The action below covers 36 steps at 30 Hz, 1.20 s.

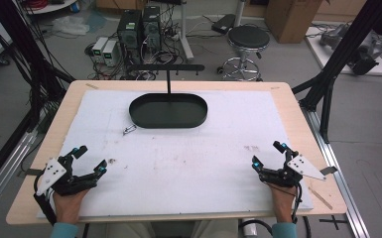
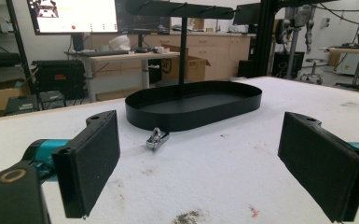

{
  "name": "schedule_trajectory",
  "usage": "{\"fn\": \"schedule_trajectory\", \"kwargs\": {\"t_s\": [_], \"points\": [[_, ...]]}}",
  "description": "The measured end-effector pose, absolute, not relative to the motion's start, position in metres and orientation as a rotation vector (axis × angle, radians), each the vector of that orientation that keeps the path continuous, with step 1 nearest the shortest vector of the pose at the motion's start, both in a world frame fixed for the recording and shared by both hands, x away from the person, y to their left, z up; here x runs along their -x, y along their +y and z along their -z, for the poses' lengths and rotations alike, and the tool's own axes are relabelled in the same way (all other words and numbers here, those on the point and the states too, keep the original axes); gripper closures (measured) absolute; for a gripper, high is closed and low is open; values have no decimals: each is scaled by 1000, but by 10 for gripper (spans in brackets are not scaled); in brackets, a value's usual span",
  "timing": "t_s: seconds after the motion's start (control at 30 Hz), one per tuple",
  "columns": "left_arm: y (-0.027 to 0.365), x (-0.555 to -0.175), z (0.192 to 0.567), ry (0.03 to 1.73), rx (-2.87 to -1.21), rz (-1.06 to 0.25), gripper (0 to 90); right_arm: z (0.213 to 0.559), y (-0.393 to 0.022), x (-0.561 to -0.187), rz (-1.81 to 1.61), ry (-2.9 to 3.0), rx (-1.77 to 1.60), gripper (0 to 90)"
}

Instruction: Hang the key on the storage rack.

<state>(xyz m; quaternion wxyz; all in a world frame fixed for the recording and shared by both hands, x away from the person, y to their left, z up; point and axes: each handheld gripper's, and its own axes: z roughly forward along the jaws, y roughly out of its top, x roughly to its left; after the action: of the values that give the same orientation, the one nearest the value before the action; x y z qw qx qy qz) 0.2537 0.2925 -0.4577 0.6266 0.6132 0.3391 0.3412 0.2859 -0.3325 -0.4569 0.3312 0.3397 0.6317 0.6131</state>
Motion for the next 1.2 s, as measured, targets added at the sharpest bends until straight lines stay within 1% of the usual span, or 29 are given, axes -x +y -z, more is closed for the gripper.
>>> {"fn": "schedule_trajectory", "kwargs": {"t_s": [0.8, 0.9, 1.1, 1.2], "points": [[293, -254, 457, 801, -1393, -784, 134, 457, -333, -286, -1605, 1637, -895, 33], [294, -255, 456, 801, -1374, -794, 108, 457, -333, -286, -1608, 1640, -900, 33], [290, -263, 438, 788, -1449, -805, 107, 457, -333, -286, -1608, 1638, -900, 33], [289, -271, 423, 813, -1485, -782, 108, 457, -333, -286, -1609, 1638, -901, 33]]}}
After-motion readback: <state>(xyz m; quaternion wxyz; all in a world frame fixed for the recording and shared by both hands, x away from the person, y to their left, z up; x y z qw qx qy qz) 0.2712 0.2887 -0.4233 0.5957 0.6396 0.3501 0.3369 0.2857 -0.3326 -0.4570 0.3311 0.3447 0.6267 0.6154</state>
